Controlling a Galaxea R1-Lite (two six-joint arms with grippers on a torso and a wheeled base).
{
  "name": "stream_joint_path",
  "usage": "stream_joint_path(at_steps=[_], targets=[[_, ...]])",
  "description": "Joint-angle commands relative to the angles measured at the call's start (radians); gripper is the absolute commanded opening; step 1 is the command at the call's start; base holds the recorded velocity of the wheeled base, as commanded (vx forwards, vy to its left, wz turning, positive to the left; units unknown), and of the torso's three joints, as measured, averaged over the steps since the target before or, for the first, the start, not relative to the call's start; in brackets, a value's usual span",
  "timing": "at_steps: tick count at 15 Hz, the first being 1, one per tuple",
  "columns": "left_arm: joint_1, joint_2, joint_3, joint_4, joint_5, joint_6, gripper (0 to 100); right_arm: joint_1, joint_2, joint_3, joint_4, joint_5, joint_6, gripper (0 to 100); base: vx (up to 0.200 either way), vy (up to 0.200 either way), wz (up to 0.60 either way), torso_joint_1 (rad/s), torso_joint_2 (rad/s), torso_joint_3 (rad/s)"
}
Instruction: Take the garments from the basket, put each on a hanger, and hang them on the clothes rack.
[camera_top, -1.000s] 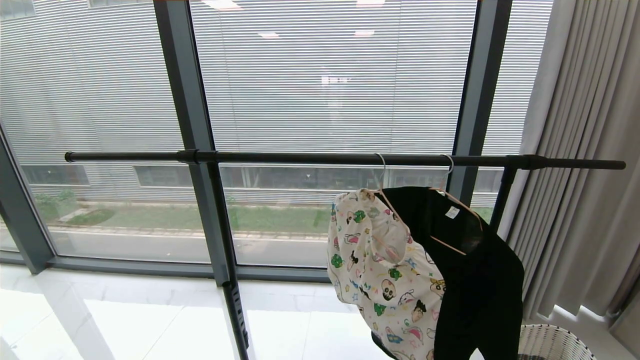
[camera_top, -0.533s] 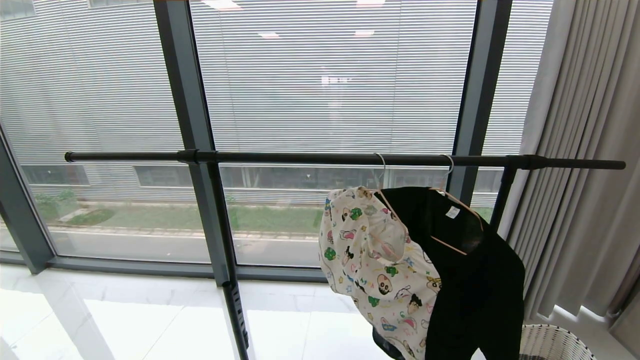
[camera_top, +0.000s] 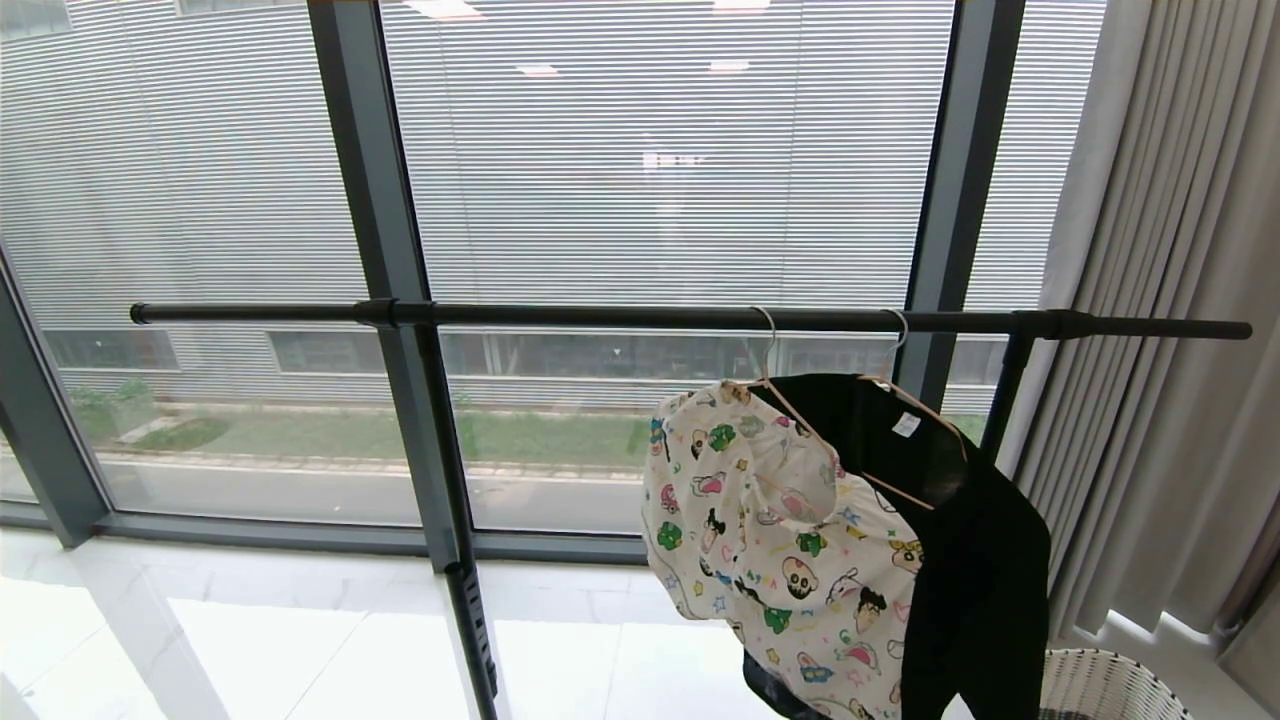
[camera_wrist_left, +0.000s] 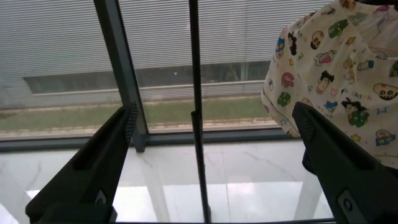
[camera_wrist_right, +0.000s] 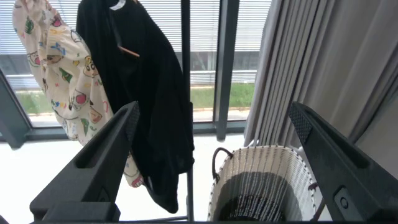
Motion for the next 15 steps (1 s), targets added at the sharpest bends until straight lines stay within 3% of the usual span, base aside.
stream_joint_path(at_steps=[1,3,4,5,15], targets=[[-0.009,0.028,0.0,0.001,-0.001,0.006,100,0.0,0.002,0.001,-0.001,-0.002,0.016,100,0.0,0.0,0.0,0.0,0.0,0.0],[0.001,-0.01,0.0,-0.001,-0.001,0.004,100,0.0,0.002,0.001,0.001,-0.002,-0.007,100,0.0,0.0,0.0,0.0,0.0,0.0],[0.001,-0.01,0.001,-0.002,0.002,-0.038,100,0.0,0.002,0.001,0.001,0.0,-0.081,100,0.0,0.0,0.0,0.0,0.0,0.0],[0.001,-0.01,0.001,-0.004,0.005,-0.086,100,0.0,0.002,0.001,0.001,0.0,-0.087,100,0.0,0.0,0.0,0.0,0.0,0.0],[0.0,-0.01,0.001,-0.004,0.008,-0.06,100,0.0,0.002,0.001,0.002,0.004,-0.085,100,0.0,0.0,0.0,0.0,0.0,0.0]])
